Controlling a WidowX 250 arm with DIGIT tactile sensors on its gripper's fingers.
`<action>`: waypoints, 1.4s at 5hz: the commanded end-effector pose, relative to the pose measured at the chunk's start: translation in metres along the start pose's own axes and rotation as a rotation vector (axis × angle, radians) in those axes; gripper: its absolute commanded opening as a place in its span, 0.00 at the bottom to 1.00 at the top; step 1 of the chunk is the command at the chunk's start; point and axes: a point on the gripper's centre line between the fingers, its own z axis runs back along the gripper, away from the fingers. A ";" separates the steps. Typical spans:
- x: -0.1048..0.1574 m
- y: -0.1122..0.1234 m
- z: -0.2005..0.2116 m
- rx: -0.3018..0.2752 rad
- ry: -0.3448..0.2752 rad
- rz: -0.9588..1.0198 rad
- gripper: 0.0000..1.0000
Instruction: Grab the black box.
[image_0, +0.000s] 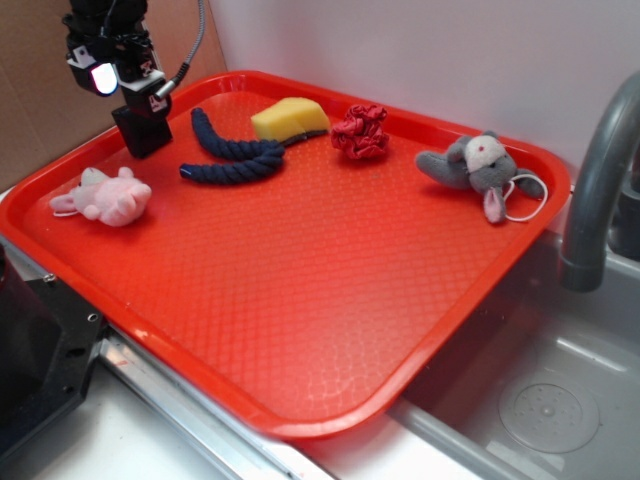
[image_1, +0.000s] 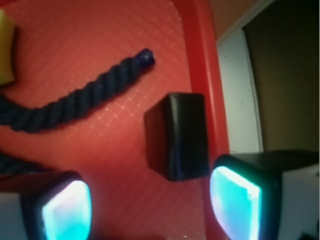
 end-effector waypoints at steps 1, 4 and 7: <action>0.009 0.020 0.006 0.051 -0.035 0.041 1.00; 0.020 0.013 -0.007 0.079 -0.004 0.024 1.00; 0.032 0.014 -0.034 0.072 0.025 0.020 0.00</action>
